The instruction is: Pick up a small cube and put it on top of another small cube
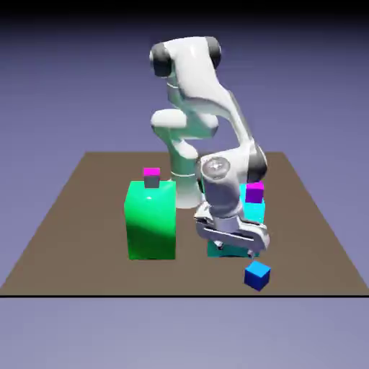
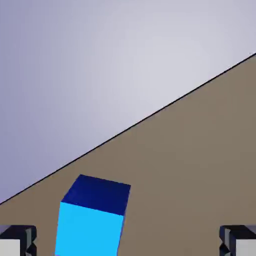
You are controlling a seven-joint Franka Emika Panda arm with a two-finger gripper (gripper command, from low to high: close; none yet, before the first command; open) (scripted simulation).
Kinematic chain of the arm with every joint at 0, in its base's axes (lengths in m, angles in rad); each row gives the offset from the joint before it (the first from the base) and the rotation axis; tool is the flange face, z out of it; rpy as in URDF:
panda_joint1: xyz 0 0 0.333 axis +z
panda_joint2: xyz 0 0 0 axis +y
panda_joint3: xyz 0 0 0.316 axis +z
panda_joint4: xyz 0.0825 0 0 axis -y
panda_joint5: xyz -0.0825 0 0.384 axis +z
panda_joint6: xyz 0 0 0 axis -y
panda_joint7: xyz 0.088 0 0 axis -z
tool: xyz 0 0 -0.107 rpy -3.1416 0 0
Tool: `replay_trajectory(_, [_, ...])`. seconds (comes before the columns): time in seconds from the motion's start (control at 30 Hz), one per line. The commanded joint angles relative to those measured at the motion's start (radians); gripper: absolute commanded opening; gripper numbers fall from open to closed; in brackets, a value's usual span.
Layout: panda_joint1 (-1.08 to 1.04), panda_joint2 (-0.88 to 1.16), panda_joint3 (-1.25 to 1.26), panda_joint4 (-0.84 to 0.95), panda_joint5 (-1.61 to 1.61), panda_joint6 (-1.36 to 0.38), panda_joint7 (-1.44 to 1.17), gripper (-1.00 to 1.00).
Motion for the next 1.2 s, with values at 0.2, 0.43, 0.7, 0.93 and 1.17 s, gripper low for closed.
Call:
replay_trajectory(0.2, [-0.058,0.202,0.099,0.12,-0.003,-0.104,0.144,0.0])
replay_trajectory(0.43, [-0.227,0.377,0.298,0.085,-0.239,0.037,0.289,-1.0])
replay_trajectory(0.7, [-0.025,0.151,0.065,0.124,0.039,-0.15,0.106,-1.0])
replay_trajectory(0.93, [0.001,-0.102,0.09,0.093,0.024,-0.426,-0.053,-1.0])
replay_trajectory(1.17, [0.028,-0.356,0.116,0.063,0.009,-0.703,-0.212,-1.0])
